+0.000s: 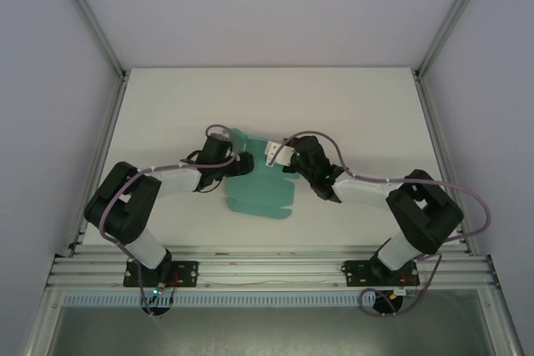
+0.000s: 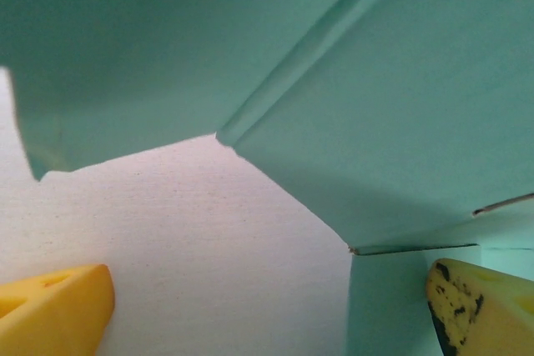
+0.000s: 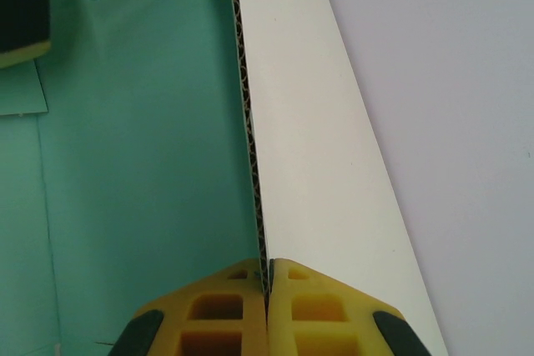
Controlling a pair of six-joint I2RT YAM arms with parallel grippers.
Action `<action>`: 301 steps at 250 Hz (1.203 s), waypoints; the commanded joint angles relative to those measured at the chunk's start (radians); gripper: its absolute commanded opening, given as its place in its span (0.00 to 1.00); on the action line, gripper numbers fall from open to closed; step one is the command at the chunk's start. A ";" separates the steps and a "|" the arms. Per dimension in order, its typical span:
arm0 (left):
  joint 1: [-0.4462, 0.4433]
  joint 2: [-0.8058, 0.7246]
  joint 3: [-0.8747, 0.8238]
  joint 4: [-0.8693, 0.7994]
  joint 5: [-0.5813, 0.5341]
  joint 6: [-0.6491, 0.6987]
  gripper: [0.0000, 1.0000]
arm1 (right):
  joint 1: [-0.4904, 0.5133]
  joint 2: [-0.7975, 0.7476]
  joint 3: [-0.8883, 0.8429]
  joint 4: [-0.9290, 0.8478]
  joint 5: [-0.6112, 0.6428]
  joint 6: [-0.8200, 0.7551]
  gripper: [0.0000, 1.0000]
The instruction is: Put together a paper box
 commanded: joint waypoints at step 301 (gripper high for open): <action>0.311 -0.291 0.118 -0.269 -0.123 -0.063 1.00 | -0.016 0.243 0.067 0.534 0.096 -0.551 0.00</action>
